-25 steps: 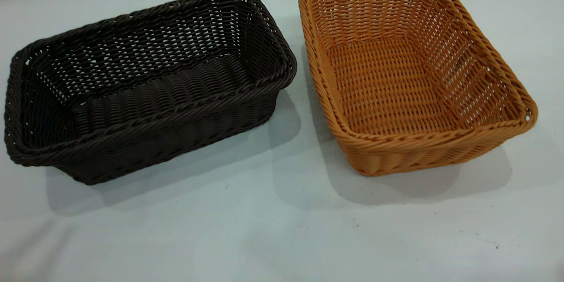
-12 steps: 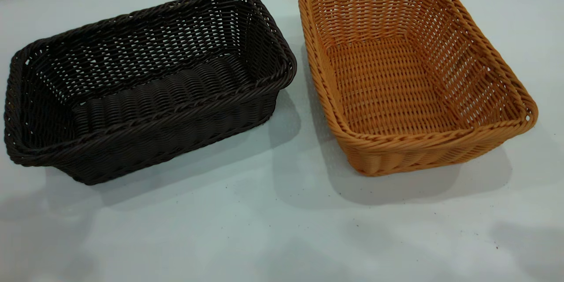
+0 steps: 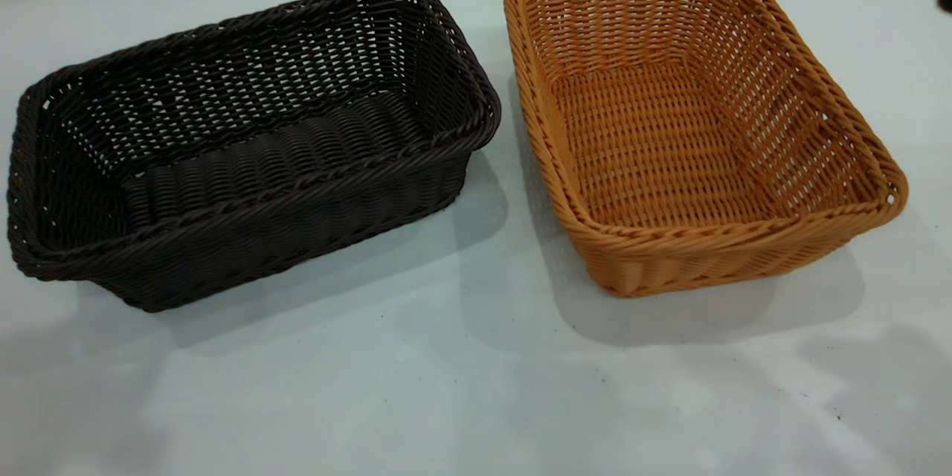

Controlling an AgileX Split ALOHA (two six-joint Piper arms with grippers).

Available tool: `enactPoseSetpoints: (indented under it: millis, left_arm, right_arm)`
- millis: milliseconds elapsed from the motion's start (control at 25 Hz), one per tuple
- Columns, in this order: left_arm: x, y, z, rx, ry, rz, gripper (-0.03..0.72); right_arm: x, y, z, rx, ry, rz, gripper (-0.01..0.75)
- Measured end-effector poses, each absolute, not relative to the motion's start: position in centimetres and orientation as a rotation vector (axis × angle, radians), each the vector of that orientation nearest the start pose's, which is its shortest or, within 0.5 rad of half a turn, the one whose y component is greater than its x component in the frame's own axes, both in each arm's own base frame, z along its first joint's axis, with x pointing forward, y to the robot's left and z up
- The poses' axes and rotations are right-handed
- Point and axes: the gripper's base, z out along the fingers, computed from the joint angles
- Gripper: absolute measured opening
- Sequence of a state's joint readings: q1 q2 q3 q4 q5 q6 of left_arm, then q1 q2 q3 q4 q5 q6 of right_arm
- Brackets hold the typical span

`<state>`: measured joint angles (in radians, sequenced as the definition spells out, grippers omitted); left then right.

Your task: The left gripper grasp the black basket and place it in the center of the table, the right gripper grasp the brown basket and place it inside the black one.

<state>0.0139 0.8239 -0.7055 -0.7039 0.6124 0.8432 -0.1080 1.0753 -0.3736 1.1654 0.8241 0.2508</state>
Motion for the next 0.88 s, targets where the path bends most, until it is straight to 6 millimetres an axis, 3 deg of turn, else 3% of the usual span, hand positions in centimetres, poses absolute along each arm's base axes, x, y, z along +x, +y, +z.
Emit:
enactPoseSetpoints:
  millis: [520, 880]
  left_arm:
    - [17.6, -3.1, 31.6, 0.449, 2.08, -0.261, 0.426]
    - [18.1, -3.1, 31.2, 0.446, 2.103, -0.267, 0.426]
  right_arm:
    - [17.7, 8.9, 15.9, 1.713, 2.519, 1.269, 0.469]
    - [18.8, 9.1, 13.2, 1.758, 2.521, 1.178, 0.469]
